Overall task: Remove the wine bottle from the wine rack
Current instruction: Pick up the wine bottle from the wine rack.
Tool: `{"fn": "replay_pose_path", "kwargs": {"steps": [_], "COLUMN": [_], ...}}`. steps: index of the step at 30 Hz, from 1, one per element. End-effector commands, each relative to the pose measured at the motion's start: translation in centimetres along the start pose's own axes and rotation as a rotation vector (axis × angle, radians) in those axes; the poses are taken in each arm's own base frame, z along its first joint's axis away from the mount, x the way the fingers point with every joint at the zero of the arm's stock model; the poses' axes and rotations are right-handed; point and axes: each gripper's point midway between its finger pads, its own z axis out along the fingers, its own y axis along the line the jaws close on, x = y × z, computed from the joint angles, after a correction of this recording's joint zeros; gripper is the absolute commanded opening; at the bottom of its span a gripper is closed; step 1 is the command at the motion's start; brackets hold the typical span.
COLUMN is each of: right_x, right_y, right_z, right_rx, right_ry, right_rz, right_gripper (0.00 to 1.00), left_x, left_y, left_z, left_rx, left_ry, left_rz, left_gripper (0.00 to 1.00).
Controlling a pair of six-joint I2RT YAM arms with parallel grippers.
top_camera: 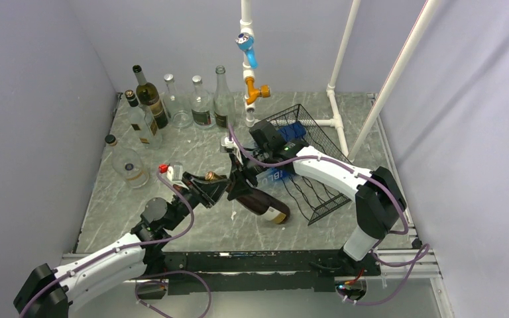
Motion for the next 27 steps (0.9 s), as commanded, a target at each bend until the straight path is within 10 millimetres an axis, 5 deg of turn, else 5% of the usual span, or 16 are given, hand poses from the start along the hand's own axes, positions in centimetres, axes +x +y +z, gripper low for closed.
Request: {"fn": "replay_pose_path", "kwargs": {"steps": [1, 3, 10, 16, 22, 27], "right_x": [-3.2, -3.1, -2.7, -2.7, -2.4, -2.3], "right_y": [2.2, 2.0, 1.9, 2.3, 2.7, 2.7], "right_z": [-0.6, -0.7, -0.8, -1.5, -2.4, -3.7], "right_rx": [-0.080, -0.075, -0.059, -0.064, -0.070, -0.051], "right_ry": [-0.084, -0.080, -0.066, -0.052, -0.032, -0.021], "right_rz": [-0.094, -0.093, -0.094, -0.133, -0.170, -0.204], "right_gripper": [0.00, 0.03, 0.46, 0.71, 0.85, 0.86], "left_x": [-2.3, -2.5, -3.5, -4.7, -5.8, -6.9], "left_y": [-3.3, -3.5, -4.2, -4.2, -4.6, -5.1], "left_z": [0.6, 0.5, 0.0, -0.3, -0.9, -1.2], "left_rx": [0.109, 0.115, 0.136, 0.105, 0.100, 0.094], "left_ry": [-0.057, -0.064, -0.089, -0.117, -0.135, -0.151], "left_rz": [-0.013, -0.012, 0.005, 0.024, 0.045, 0.070], "left_gripper": [0.00, 0.00, 0.00, 0.00, 0.00, 0.00]}}
